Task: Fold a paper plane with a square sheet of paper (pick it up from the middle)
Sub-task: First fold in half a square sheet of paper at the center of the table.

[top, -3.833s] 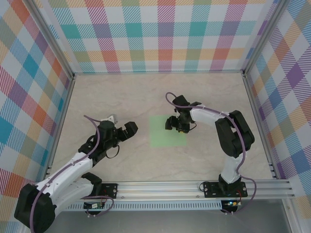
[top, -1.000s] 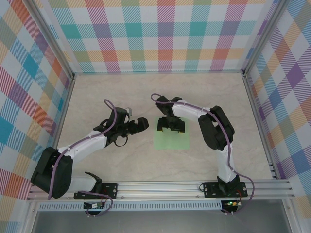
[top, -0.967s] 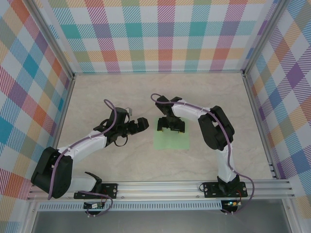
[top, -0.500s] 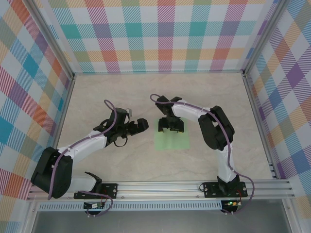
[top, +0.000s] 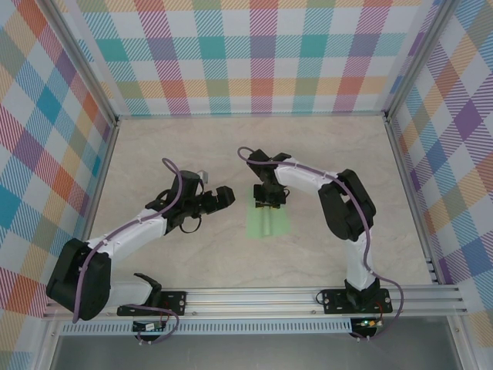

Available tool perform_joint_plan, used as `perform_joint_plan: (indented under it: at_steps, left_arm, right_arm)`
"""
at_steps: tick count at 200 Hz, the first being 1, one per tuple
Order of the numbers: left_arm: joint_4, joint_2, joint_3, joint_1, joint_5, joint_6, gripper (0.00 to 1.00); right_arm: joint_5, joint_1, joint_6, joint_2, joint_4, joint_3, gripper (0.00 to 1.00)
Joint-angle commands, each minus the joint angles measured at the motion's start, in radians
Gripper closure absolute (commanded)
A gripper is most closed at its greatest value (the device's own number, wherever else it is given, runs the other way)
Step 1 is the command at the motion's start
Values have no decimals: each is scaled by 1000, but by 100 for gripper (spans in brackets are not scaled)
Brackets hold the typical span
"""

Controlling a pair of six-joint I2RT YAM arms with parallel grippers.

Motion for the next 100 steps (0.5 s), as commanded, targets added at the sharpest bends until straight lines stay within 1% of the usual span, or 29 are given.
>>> perform_joint_plan:
  at_steps: [1,16,23,46,61,69,79,100]
  left_arm:
    - [-33,-19,-5,12,-27,-19,0]
    - [-25,-13,-10,15,-19,-34,0]
    - [-14,-5,-10,19,3,-39,0]
    - [35,36,0,50,124,-64,0]
    - [74,57,3,68,180,-88,0]
    - [82,66,6,72,198,-99,0]
    - [89,79,13,75,218,-102,0]
    - [105,109,23,75,255,-110,0]
  right_arm:
    - [-91,-19,10,-83,38,-27,71]
    - [-185,-40,20,-121,99,-61,73]
    - [-245,-52,35,-143,146,-87,73]
    - [-519,-106,118,-219,424,-213,70]
    - [-650,-132,167,-235,564,-264,69]
    - [-708,-145,193,-233,631,-285,66]
    - [-754,-156,202,-221,676,-297,65]
    - [-763,-167,185,-174,638,-290,64]
